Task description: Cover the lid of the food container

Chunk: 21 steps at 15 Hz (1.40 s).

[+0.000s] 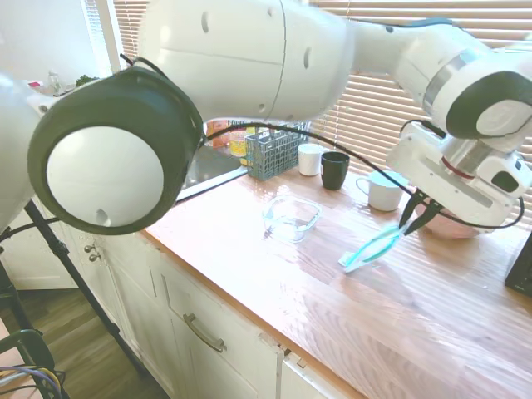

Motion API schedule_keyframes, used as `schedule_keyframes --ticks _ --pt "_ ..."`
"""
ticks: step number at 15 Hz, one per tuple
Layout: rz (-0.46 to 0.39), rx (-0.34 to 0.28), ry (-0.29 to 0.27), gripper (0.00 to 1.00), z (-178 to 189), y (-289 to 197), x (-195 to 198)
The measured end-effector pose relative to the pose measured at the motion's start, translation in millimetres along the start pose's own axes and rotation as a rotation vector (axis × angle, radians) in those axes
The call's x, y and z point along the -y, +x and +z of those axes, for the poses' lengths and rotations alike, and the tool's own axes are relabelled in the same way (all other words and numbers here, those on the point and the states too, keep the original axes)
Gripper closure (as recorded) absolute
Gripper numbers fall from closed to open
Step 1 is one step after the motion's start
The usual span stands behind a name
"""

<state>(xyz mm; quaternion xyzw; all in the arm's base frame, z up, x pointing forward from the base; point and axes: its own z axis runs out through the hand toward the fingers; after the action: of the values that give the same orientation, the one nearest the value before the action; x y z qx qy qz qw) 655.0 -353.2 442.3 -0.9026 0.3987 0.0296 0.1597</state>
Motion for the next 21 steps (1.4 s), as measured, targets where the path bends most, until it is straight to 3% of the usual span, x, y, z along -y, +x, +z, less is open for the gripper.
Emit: schedule_keyframes --ticks 9,21 --pt "-0.033 -0.08 -0.07 1.0 -22.9 -62.4 69.9" --pt "-0.079 -0.153 -0.192 1.0 0.2 -126.3 114.4"
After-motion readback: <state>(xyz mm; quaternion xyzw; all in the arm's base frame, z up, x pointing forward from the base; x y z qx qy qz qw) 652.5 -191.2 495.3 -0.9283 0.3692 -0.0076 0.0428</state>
